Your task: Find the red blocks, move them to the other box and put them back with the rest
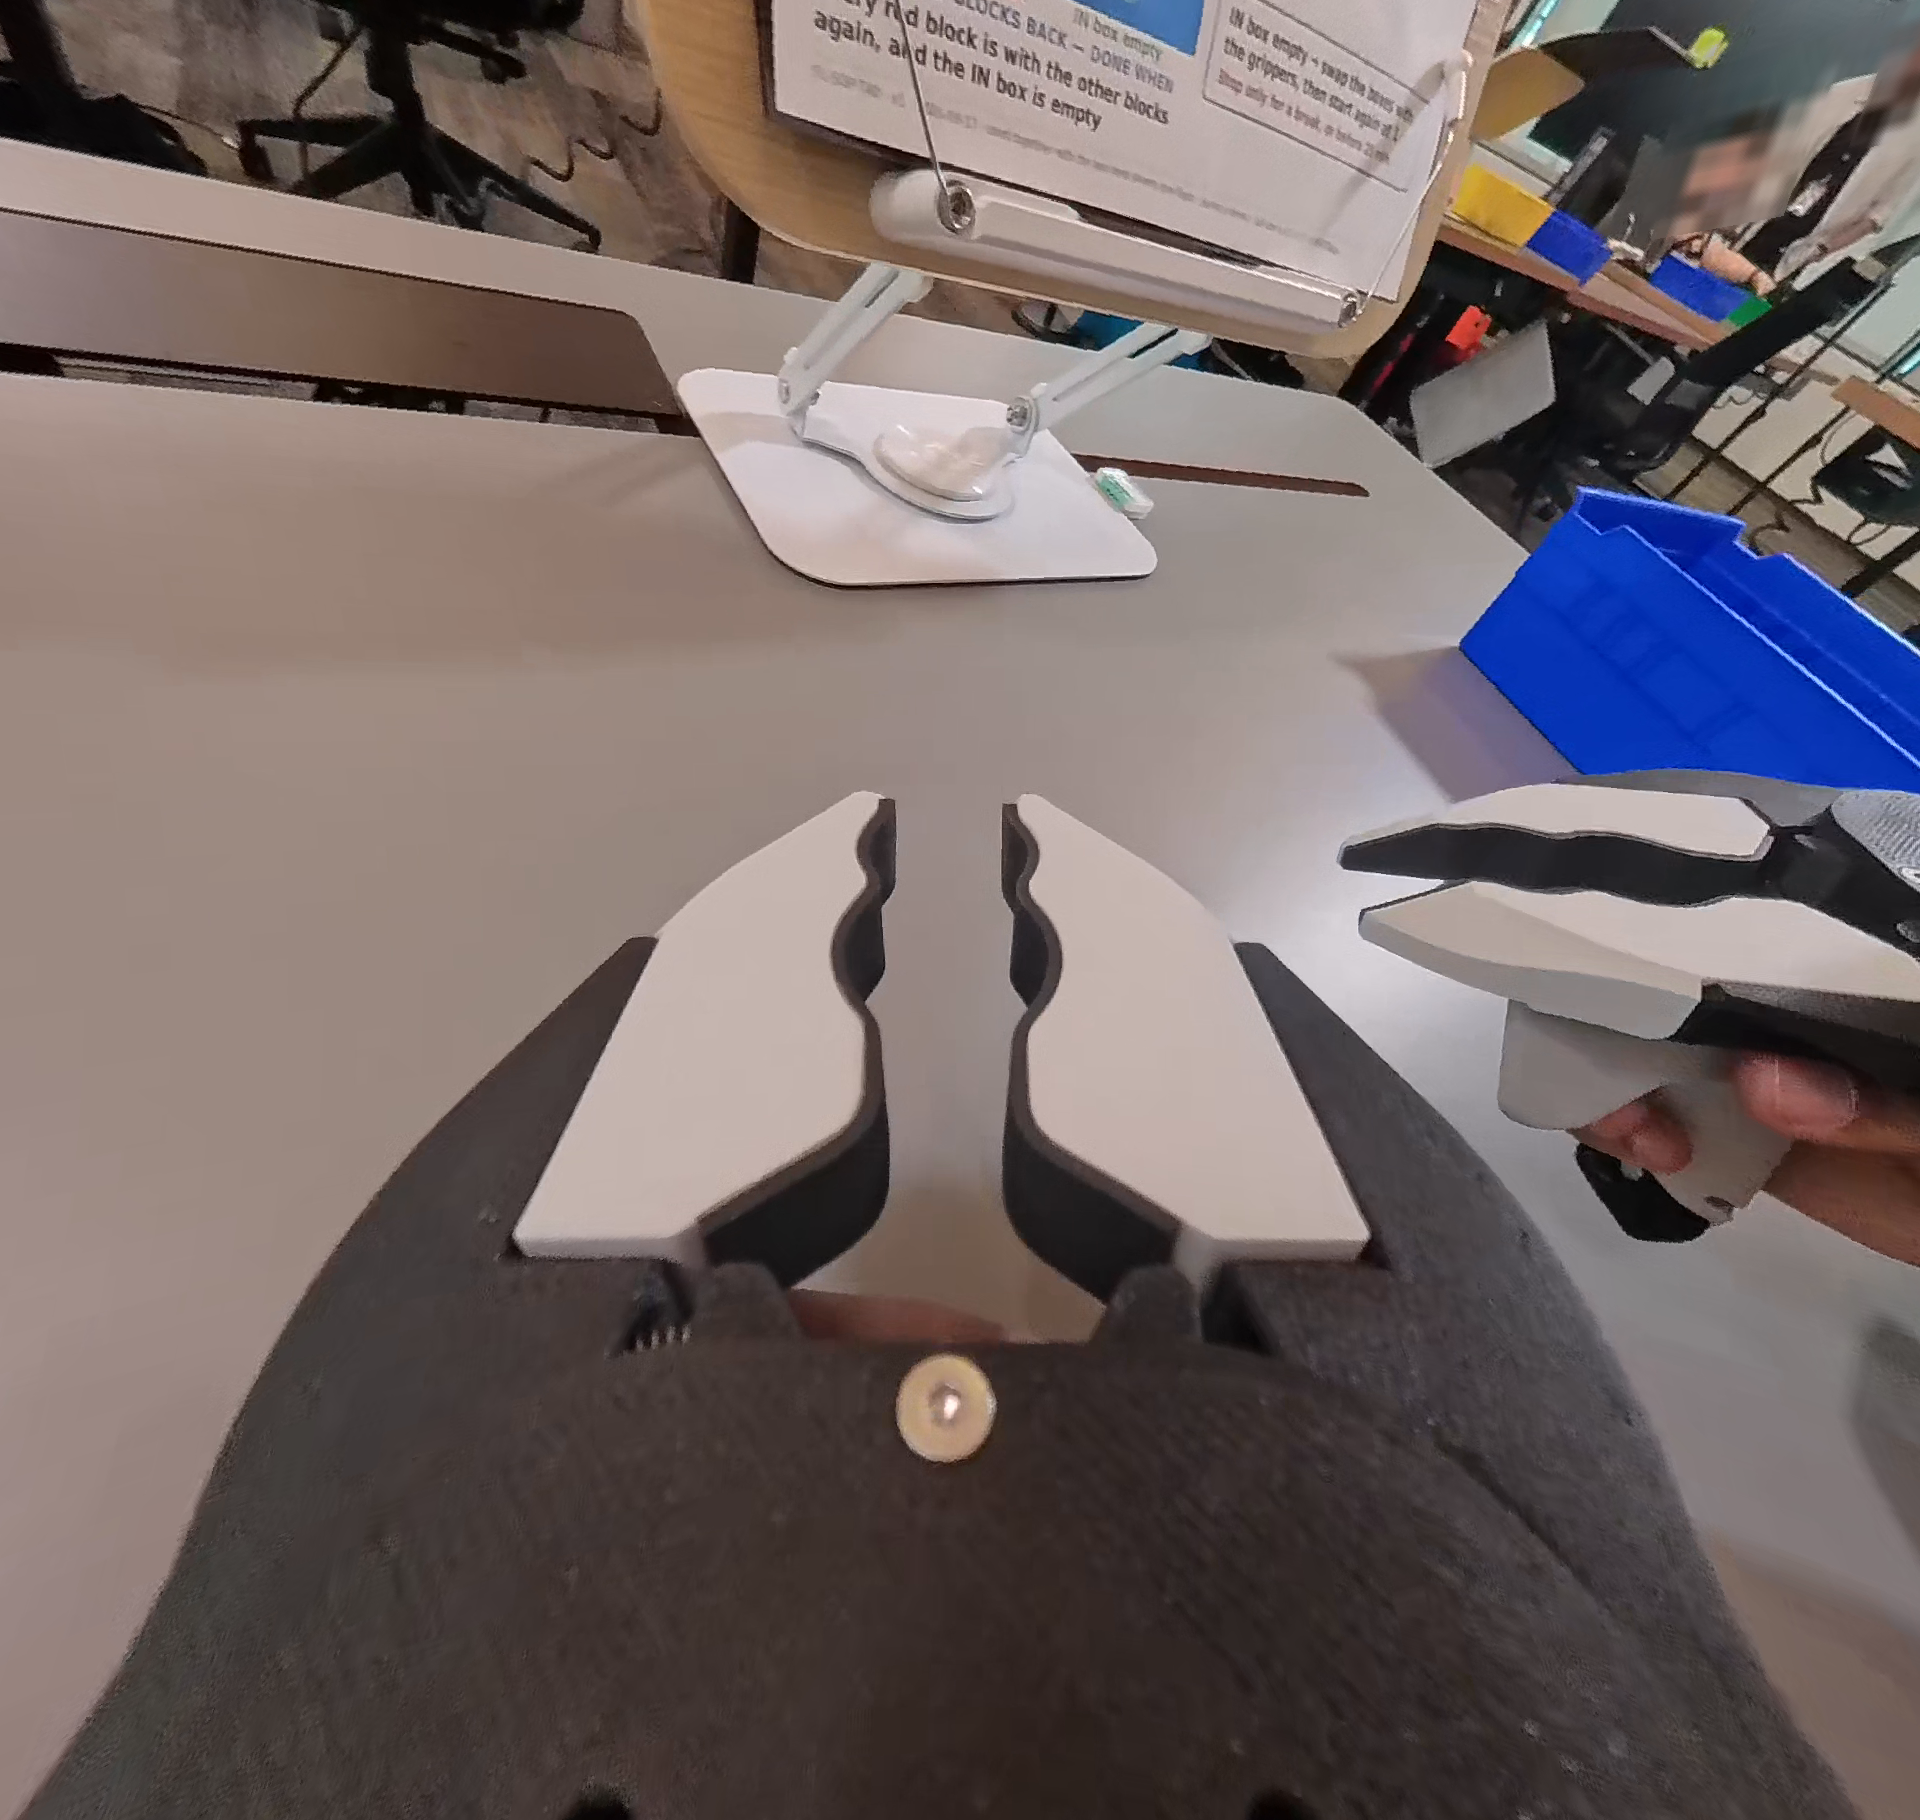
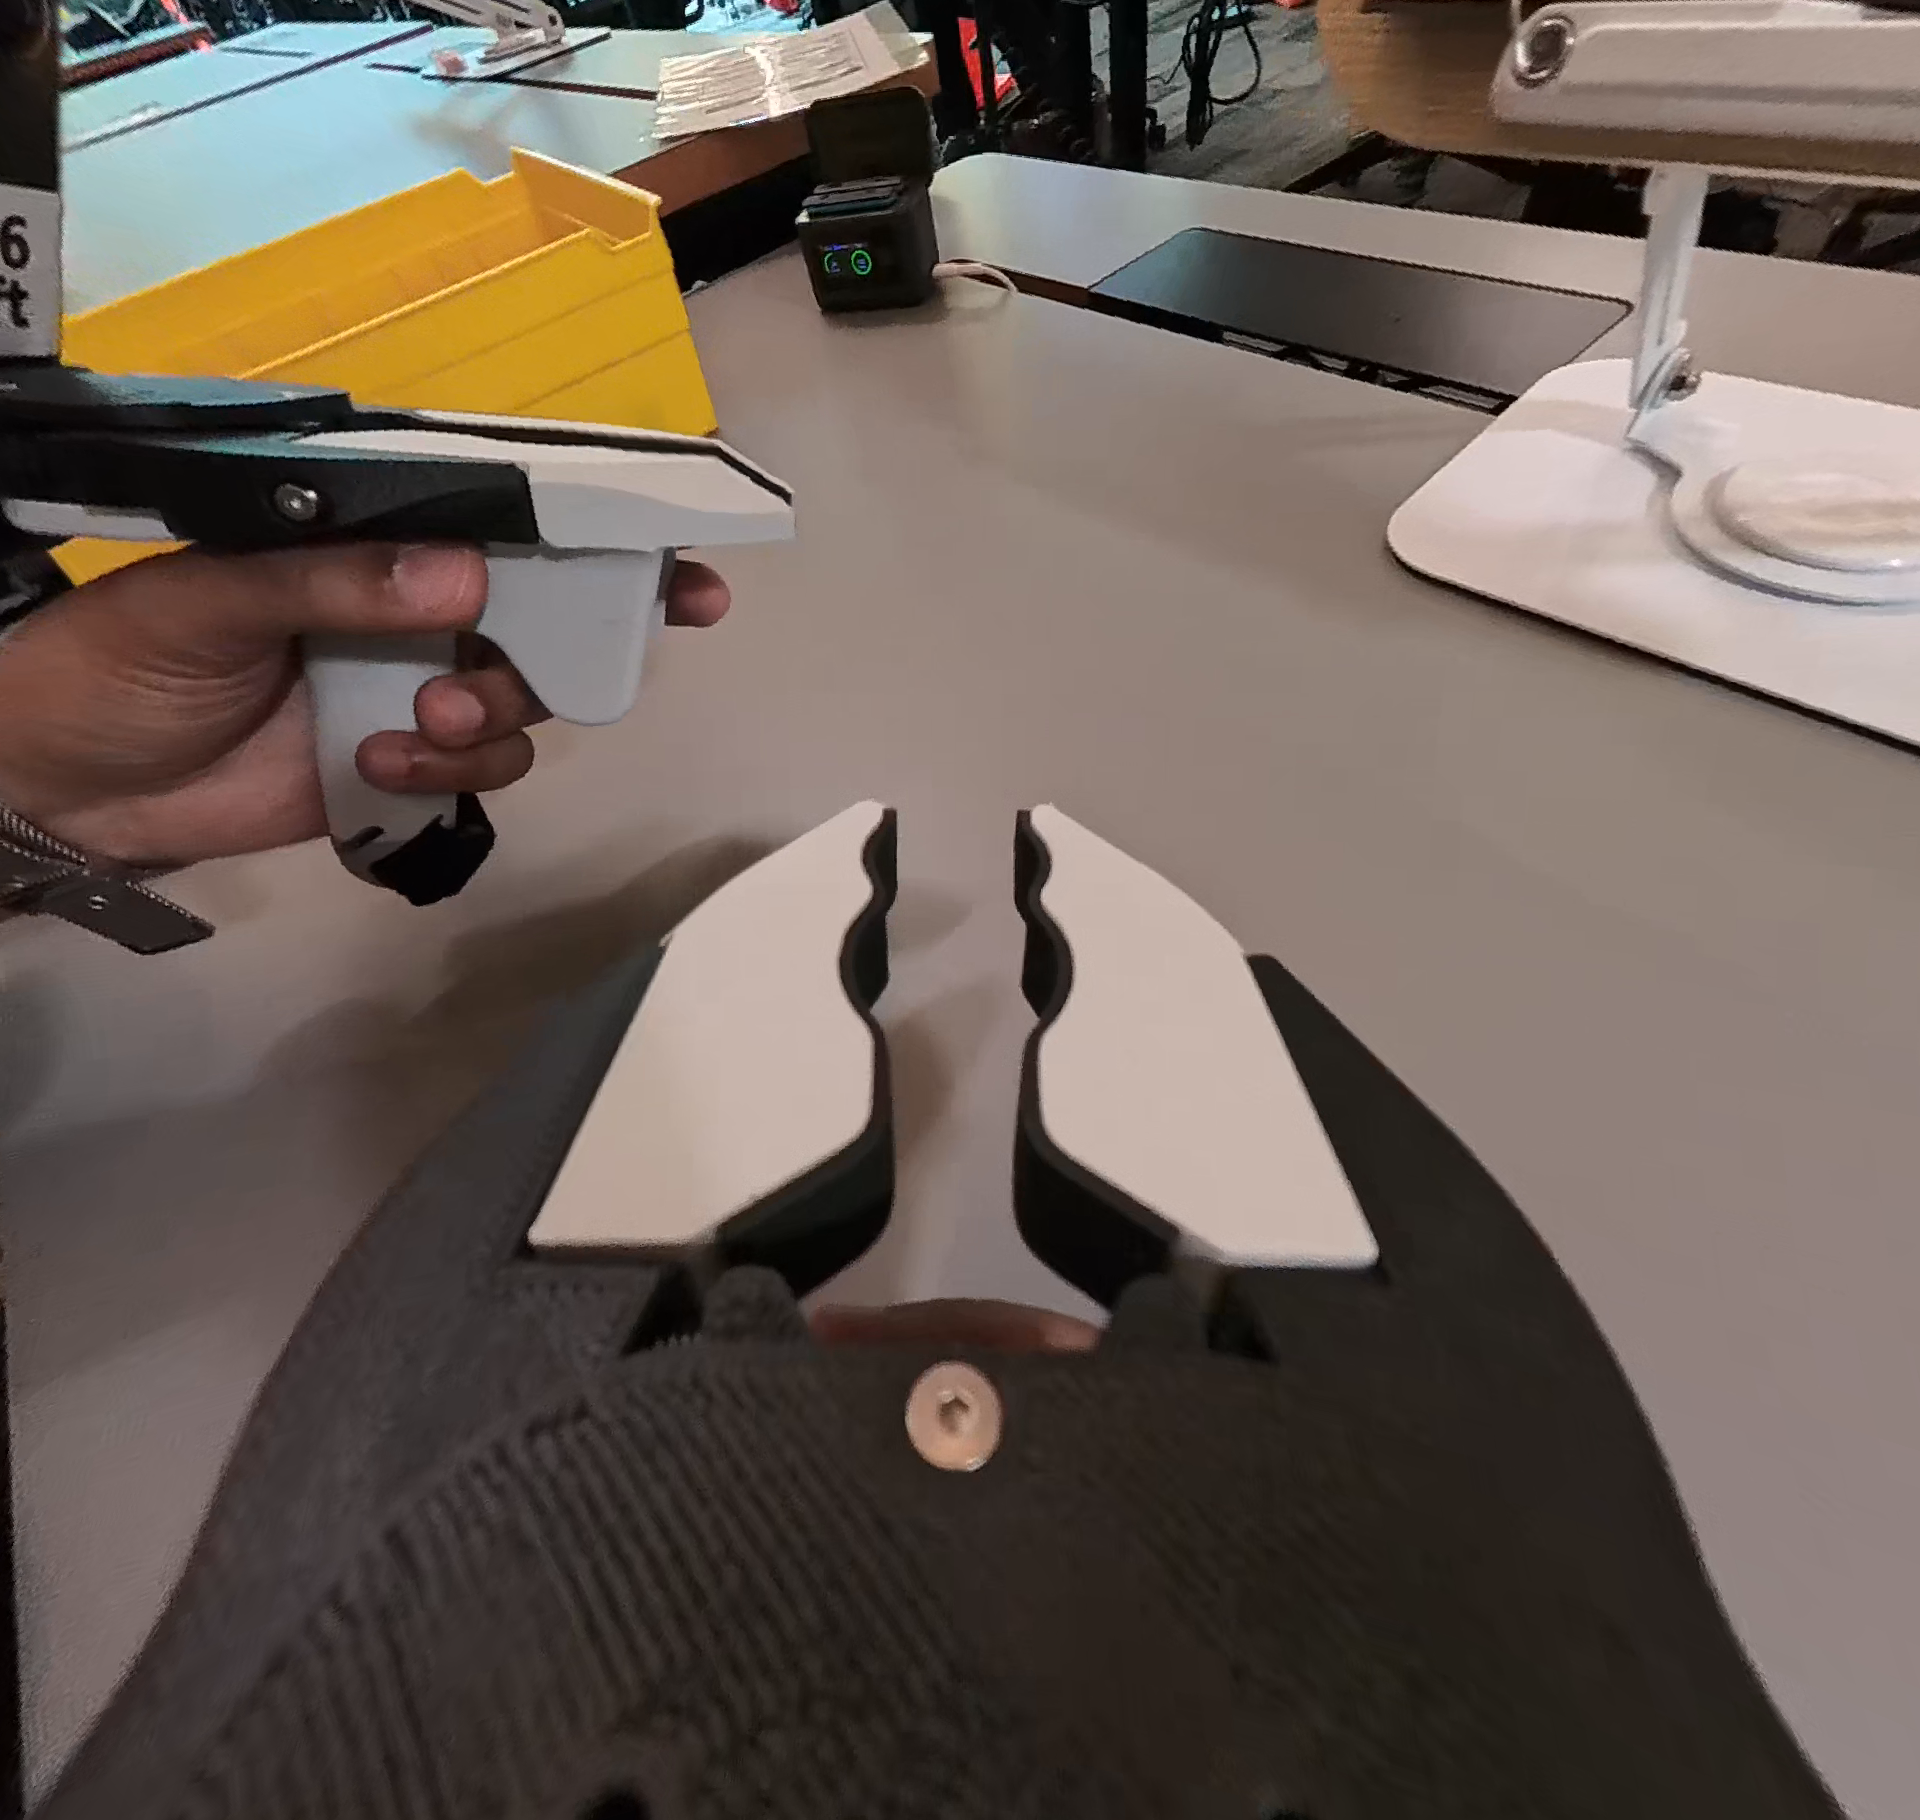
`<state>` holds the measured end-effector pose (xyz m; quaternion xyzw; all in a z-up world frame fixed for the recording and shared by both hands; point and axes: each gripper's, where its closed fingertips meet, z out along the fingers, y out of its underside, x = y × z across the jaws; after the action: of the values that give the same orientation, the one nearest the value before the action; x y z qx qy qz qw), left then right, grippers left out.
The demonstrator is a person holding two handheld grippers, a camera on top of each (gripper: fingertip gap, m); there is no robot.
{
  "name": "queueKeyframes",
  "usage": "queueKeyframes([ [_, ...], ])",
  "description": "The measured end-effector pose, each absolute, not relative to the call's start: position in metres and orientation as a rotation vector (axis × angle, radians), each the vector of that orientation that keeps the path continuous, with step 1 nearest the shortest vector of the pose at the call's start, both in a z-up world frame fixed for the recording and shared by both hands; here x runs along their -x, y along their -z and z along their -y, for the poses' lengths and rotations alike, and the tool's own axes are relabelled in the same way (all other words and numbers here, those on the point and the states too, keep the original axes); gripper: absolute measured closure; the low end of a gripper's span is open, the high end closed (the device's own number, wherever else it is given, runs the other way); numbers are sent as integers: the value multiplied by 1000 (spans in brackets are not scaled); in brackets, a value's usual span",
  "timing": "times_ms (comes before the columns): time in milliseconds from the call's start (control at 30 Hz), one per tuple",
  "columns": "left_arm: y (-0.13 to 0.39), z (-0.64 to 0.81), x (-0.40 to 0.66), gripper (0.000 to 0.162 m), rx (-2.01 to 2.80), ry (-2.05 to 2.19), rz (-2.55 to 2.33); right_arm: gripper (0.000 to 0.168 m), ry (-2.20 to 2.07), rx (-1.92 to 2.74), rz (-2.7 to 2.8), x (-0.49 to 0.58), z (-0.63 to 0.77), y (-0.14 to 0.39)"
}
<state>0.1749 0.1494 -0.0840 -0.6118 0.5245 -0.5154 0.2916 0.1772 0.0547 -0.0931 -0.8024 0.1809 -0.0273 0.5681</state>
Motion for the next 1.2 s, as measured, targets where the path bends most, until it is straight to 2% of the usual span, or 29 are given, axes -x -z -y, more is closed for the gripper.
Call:
queueKeyframes([
  [300,45,-206,-164,137,1561,1317,-1202,146,44,1896,-392,-167,-60,94],
  [467,-54,-319,-119,136,1546,1184,-963,146,52,1895,-406,-168,-55,95],
  [533,-70,-373,-90,133,1626,1121,-860,147,51,1892,-420,-170,-52,95],
  [600,-52,-424,-63,128,1729,998,-807,147,45,1890,-434,-170,-50,96],
  [700,9,-491,-22,118,1934,719,-736,146,23,1889,-449,-168,-48,97],
  [833,74,-524,2,113,2120,516,-711,146,57,1906,-432,-166,-47,99],
  [1200,124,-530,5,114,2325,475,-706,147,63,1892,-462,-171,-41,98],
])
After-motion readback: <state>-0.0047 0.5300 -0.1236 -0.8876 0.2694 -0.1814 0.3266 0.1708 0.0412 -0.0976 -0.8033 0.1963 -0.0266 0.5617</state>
